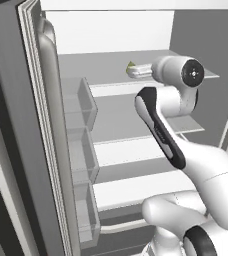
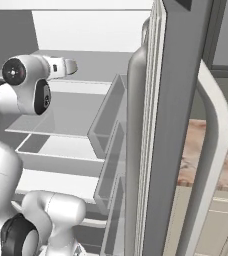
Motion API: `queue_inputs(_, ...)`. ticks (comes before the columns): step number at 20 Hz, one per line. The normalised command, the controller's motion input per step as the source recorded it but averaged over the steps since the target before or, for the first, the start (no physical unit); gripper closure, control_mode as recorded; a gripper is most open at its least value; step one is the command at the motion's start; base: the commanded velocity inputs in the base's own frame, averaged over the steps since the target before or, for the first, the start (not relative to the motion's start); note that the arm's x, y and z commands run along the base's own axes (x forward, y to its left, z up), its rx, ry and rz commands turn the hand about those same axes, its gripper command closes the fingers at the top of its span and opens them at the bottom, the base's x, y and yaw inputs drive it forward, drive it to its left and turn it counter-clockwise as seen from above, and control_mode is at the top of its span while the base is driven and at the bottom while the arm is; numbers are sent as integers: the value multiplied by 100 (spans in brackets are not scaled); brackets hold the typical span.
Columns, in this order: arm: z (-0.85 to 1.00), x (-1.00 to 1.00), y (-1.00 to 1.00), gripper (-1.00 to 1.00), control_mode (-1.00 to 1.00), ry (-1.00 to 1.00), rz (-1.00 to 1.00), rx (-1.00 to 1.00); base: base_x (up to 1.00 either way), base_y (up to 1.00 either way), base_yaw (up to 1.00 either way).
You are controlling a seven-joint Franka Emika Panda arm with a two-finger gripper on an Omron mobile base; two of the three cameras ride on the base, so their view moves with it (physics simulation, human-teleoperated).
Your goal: There is a bowl on the dining counter. Grab a lemon wedge from the fridge and place it in the bowl. Then get the liquor bottle and glass cup from the cabinet and place them next to the bowl.
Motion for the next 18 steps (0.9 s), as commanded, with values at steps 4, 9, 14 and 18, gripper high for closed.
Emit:
queue_inputs(4,-3,33,0,-100,-100,2,0,0,0,0,0)
queue_inputs(9,-11,23,0,-100,-100,0,0,0,0,0,0)
queue_inputs(14,-22,17,0,-100,-100,0,0,0,0,0,0)
queue_inputs(18,-27,18,0,-100,-100,0,0,0,0,0,0)
